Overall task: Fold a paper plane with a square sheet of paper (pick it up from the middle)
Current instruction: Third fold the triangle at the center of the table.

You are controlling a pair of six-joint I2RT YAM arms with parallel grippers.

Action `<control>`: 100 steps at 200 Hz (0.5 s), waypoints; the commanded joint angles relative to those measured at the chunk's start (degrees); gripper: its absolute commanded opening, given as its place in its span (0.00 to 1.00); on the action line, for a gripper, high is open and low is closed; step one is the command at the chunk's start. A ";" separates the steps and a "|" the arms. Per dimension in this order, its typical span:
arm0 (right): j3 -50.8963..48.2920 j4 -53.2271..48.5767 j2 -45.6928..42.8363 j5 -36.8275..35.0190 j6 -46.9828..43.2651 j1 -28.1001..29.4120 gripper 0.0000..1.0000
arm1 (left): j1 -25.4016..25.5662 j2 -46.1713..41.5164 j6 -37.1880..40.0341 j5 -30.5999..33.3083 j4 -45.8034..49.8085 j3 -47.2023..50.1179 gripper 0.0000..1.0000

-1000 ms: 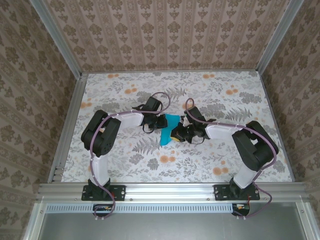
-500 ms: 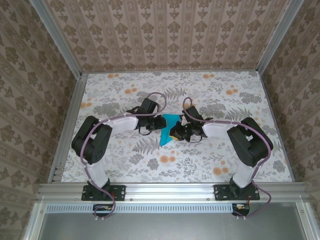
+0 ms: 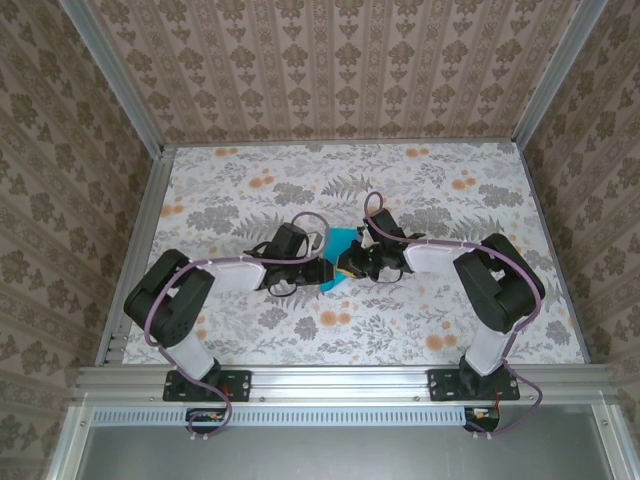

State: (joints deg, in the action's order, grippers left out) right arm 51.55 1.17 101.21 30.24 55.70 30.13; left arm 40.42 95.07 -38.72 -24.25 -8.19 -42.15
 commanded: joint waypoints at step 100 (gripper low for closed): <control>1.27 0.08 1.64 -0.77 -0.40 -0.62 0.11 | 0.70 -4.42 3.01 -1.91 -9.04 5.38 0.33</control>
State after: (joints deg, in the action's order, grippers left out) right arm 51.70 1.17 101.65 30.24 55.68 29.82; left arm 40.82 92.77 -37.47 -25.17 -14.46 -38.00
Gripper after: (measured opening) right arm 0.106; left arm 0.329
